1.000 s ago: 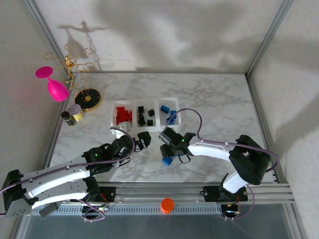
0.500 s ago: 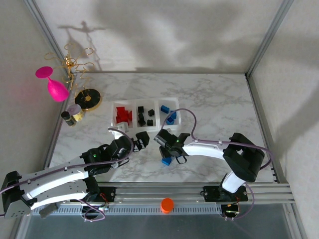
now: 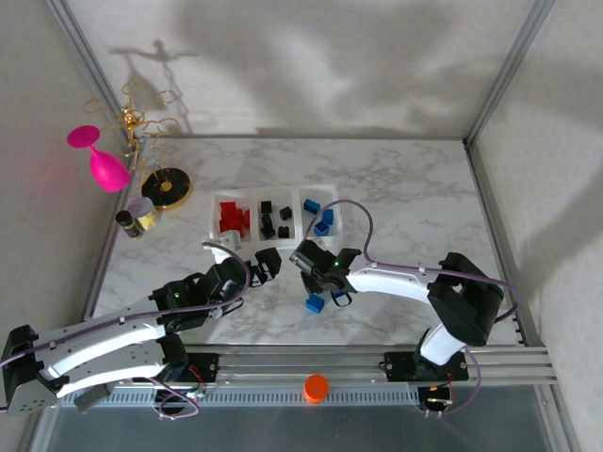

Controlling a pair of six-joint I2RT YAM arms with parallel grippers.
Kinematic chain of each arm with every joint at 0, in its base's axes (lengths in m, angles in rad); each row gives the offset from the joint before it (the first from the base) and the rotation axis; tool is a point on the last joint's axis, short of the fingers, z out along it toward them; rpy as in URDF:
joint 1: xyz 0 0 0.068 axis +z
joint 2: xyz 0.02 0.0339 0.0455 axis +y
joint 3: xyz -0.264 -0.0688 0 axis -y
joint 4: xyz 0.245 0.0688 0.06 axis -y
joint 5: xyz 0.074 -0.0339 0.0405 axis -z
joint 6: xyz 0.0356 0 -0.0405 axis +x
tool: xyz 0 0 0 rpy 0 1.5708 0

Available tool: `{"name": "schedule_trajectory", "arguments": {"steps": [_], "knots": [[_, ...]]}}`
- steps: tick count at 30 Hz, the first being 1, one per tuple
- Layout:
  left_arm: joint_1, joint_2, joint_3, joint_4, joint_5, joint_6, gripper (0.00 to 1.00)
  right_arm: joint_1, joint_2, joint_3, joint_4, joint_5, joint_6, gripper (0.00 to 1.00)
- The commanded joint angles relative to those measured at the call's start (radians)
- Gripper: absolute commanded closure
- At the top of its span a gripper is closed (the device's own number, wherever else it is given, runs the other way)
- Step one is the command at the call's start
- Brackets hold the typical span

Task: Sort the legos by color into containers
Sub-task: Pick up the lego from the bottom-center of the table, then place the lego in the container.

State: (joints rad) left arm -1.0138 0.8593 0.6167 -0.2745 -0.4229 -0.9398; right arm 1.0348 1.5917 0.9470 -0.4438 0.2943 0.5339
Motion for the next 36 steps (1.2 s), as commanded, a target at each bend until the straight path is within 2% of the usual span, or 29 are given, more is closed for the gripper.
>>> {"name": "schedule_trajectory", "arguments": {"steps": [1, 10, 14, 20, 30, 36], "knots": [[-0.009, -0.007, 0.007, -0.016, -0.061, 0.001, 0.00, -0.010, -0.049, 0.067, -0.024, 0.076, -0.033, 0.57], [0.031, 0.038, 0.089, 0.008, -0.113, 0.089, 0.00, -0.173, -0.032, 0.202, 0.073, 0.091, -0.170, 0.57], [0.074, 0.065, 0.131, 0.023, -0.087, 0.127, 0.00, -0.256, 0.048, 0.288, 0.128, 0.042, -0.230, 0.57], [0.133, 0.088, 0.140, 0.052, -0.037, 0.148, 0.00, -0.324, 0.189, 0.424, 0.163, 0.049, -0.281, 0.57], [0.156, 0.071, 0.115, 0.036, -0.029, 0.139, 0.00, -0.369, 0.321, 0.481, 0.188, -0.022, -0.273, 0.56], [0.163, 0.072, 0.123, 0.032, -0.017, 0.142, 0.00, -0.371, 0.326, 0.486, 0.183, -0.035, -0.270, 0.50]]}}
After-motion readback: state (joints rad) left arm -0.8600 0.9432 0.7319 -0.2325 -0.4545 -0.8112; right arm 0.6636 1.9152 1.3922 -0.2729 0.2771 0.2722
